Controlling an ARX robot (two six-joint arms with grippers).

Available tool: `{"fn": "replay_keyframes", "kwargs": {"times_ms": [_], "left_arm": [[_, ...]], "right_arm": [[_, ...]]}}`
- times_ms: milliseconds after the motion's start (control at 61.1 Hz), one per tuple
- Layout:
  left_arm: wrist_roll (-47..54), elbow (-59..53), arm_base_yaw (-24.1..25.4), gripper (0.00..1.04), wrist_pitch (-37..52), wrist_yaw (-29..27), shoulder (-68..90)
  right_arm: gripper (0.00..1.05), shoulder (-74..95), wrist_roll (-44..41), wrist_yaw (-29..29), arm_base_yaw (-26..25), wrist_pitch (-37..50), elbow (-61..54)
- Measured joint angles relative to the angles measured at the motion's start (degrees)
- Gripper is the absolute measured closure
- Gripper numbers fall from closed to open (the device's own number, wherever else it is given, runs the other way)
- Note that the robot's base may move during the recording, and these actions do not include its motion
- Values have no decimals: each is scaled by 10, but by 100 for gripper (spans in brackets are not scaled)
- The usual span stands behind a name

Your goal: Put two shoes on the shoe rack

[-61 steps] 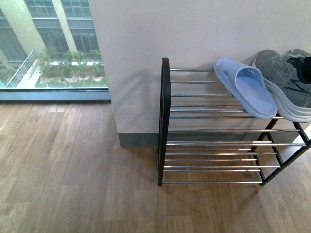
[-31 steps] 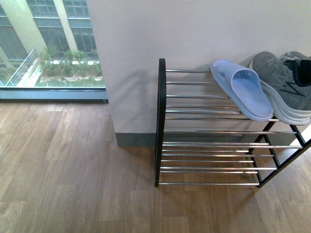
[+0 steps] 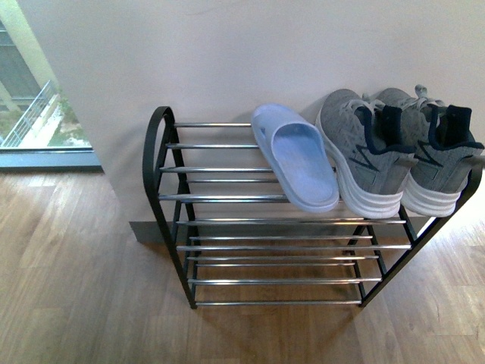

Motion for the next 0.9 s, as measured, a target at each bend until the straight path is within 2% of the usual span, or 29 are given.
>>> {"fn": "replay_keyframes", "kwargs": {"times_ms": [491, 590, 721, 901], "left_arm": [[0, 0, 0, 103, 0, -1, 0], [-115, 23, 7, 103, -33, 19, 44], [-291, 95, 12, 103, 8, 71, 194], [-402, 181, 11, 103, 38, 139, 359]], "right_arm": [[9, 0, 0, -1, 0, 0, 0], [9, 0, 0, -1, 0, 0, 0], [9, 0, 0, -1, 0, 0, 0], [9, 0, 0, -1, 0, 0, 0]]}}
